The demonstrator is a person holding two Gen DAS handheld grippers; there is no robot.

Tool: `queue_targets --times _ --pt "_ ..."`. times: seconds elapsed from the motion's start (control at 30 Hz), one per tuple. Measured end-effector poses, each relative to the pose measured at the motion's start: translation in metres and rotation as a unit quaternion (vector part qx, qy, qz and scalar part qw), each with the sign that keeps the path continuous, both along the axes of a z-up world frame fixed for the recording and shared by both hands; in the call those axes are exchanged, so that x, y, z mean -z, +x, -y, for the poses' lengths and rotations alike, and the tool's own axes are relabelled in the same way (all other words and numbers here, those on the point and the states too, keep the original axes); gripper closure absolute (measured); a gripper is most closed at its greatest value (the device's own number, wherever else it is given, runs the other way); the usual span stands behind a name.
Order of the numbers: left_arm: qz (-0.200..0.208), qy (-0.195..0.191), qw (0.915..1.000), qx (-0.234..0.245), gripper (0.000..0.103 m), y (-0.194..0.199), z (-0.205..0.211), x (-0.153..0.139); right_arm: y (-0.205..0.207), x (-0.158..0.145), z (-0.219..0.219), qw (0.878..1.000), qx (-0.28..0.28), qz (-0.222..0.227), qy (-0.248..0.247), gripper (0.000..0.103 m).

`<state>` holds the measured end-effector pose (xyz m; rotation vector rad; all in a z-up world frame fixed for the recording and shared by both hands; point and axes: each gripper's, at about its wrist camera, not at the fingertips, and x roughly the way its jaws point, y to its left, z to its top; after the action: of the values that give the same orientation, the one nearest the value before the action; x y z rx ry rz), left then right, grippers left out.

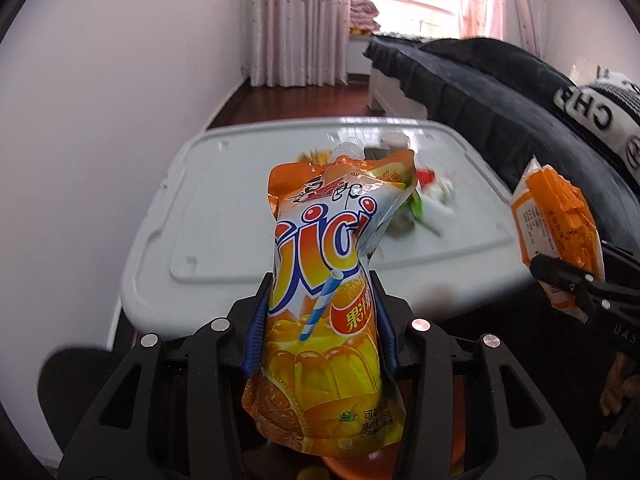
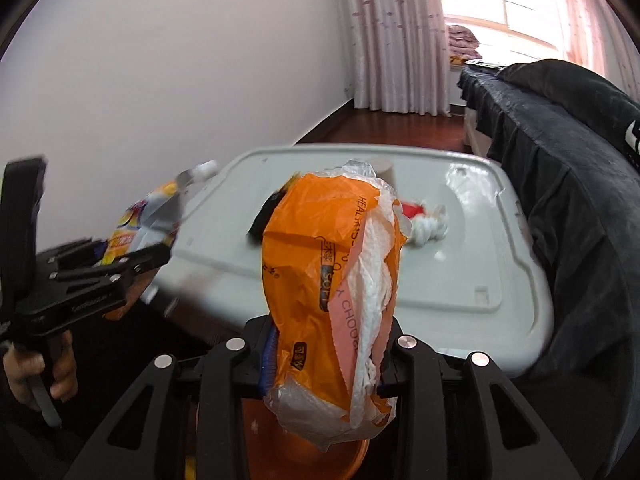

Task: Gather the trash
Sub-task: 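Carry both items over the orange bucket and open both grippers, then grasp the white foam tube with the right gripper and lift it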

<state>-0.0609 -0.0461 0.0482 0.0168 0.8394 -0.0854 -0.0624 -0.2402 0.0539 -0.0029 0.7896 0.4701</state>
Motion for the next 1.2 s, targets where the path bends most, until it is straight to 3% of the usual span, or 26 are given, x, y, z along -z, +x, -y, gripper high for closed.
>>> queue_targets --times 0.3,0.57,0.6,0.67,0.7,0.77,1.03,1.2 --pt "-0.095 0.019 0.9931 0.067 0.059 -0.036 0.01 0.044 -0.027 0.045 -0.016 0.993 -0.062 -0.097 -0.029 0.069" --pt "-0.154 0.021 0.985 0.074 0.059 -0.027 0.012 0.07 -0.018 0.064 -0.026 0.988 -0.078 -0.132 -0.036 0.068" --pt "-0.159 0.022 0.9841 0.075 0.058 -0.027 0.012 0.072 -0.017 0.066 -0.027 0.987 -0.079 -0.135 -0.035 0.066" --pt "-0.168 0.025 0.9826 0.074 0.053 -0.026 0.012 0.076 -0.02 0.07 -0.028 0.986 -0.082 -0.14 -0.035 0.051" --pt "-0.171 0.028 0.9823 0.072 0.044 -0.026 0.012 0.077 -0.02 0.07 -0.028 0.986 -0.081 -0.138 -0.035 0.04" --pt "-0.17 0.026 0.9828 0.067 0.029 -0.026 0.01 0.076 -0.018 0.069 -0.027 0.987 -0.076 -0.135 -0.037 0.035" --pt "-0.15 0.006 0.9871 0.056 0.028 -0.023 0.0 0.064 -0.001 0.052 -0.008 0.993 -0.042 -0.113 -0.017 0.035" --pt "-0.123 0.008 0.9914 0.046 0.028 -0.007 -0.004 0.053 0.038 0.028 -0.003 0.997 -0.028 -0.067 -0.028 0.035"
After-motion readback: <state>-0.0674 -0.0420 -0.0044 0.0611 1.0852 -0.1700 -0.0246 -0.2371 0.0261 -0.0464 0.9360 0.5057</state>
